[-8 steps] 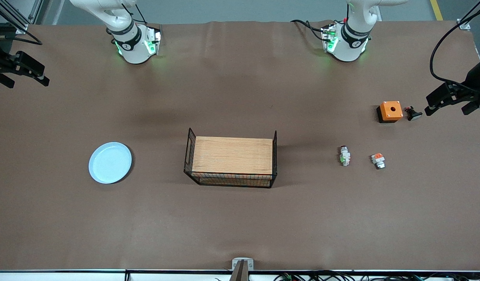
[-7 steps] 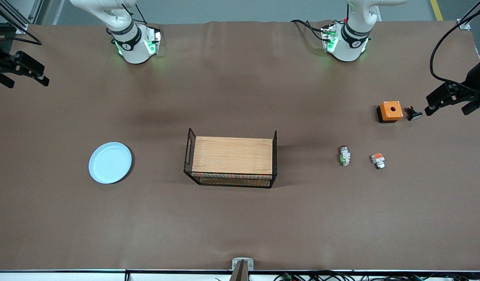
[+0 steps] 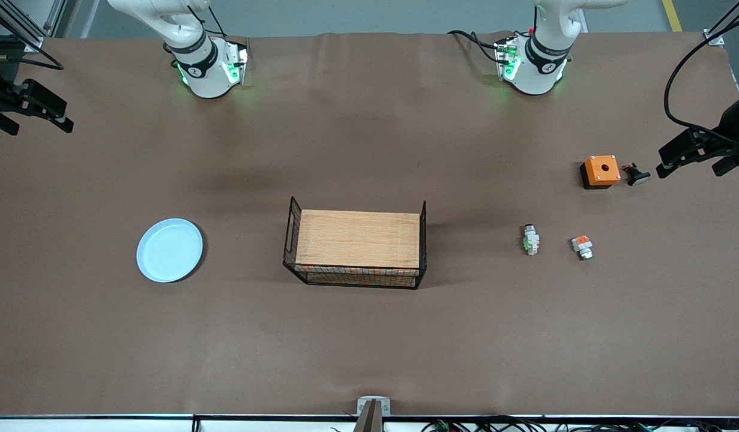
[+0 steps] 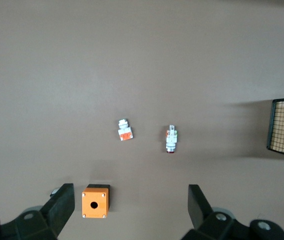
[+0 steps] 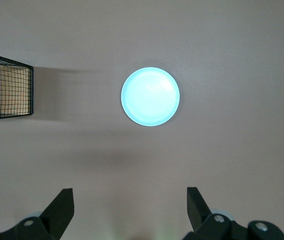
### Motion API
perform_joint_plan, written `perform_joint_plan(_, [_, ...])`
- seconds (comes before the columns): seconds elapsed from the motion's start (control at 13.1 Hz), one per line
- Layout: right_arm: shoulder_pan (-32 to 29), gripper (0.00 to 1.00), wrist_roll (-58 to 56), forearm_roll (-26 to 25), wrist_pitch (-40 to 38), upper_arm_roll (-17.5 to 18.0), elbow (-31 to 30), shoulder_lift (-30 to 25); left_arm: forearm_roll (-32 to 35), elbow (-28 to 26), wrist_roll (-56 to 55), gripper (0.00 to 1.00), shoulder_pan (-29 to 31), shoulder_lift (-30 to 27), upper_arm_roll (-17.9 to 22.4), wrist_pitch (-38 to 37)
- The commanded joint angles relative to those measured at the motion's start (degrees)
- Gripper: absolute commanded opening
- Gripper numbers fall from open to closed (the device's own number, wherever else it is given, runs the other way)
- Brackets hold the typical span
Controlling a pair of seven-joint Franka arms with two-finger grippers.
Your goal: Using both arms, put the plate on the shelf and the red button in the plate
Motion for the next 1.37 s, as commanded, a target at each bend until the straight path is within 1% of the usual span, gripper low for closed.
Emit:
perform_joint_plan(0.0, [-0.7,1.00,-0.1,-0.6,0.0,0.4,-0.5,-1.0,-0.5,-0.9,-0.6,1.00,0.1,4.9,-0.4,-0.2])
perform_joint_plan(0.38, [-0.6,1.00,0.0,0.1,-0.7,0.4,-0.5,-1.1,-1.4,-1.3,-1.0,1.00,-2.3,15.8,-0.7,5.2])
perform_joint_plan(0.53, [-0.6,1.00,0.0,0.2,-0.7,0.4,-0.5,-1.0,-2.4,-2.9,-1.7,1.00,-2.8,19.2,-1.0,9.7])
perform_joint_plan(0.76, [-0.6,1.00,0.0,0.2,-0.9,0.4,-0.5,-1.0,-2.5,-5.9,-7.2,1.00,-5.1,22.9,-1.4,17.5])
perform_joint_plan(1.14, [-0.7,1.00,0.0,0.2,-0.9,0.4,0.1,-0.7,-1.9,-7.5,-7.4,1.00,-7.4,29.2,-1.4,24.4])
perform_joint_plan(1.29, [-0.7,1.00,-0.3,0.1,-1.1,0.4,1.1,-0.5,-1.8,-10.0,-7.4,0.99,-7.6,29.9,-1.4,27.9])
